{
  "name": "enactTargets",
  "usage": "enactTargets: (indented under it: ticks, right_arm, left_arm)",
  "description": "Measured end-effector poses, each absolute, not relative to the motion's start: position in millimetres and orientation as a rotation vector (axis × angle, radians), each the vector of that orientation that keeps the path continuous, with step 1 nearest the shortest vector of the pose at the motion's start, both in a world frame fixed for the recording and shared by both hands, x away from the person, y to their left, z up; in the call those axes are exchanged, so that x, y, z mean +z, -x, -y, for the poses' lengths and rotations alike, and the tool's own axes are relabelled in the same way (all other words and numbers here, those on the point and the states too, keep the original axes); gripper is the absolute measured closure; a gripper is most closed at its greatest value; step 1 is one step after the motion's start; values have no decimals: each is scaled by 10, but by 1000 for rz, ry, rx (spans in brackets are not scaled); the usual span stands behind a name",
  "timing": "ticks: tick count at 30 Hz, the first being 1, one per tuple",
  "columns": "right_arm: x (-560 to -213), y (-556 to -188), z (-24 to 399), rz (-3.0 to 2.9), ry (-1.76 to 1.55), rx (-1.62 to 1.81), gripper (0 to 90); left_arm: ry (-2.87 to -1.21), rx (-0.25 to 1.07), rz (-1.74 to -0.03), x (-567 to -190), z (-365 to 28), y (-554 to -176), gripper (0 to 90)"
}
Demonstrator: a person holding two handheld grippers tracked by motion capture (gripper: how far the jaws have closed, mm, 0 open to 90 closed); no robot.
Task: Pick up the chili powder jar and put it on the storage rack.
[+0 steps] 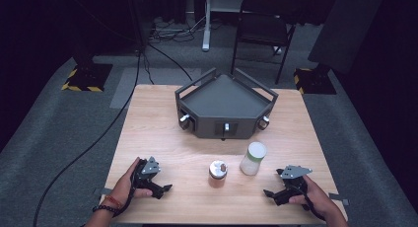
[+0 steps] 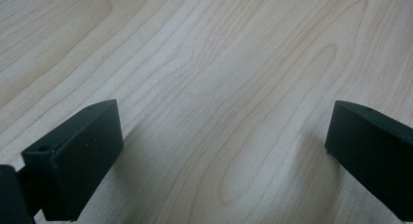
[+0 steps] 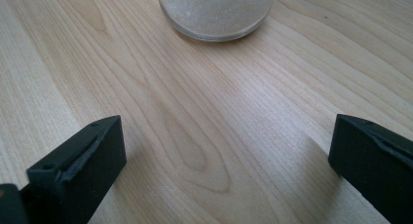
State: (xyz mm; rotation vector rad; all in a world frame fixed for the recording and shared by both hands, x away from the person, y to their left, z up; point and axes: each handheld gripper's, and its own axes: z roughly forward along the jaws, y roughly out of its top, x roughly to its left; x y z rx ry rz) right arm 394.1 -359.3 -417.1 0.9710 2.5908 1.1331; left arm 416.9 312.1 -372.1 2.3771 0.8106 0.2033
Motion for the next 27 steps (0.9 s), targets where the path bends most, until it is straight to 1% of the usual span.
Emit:
enactTargets:
  ticks: [27]
  right_arm:
    - [-4171,-3936,3601,-2592,-970,1133,0]
  left_arm:
    - [-2384,214,-831,-3699,-3106,-4149,2]
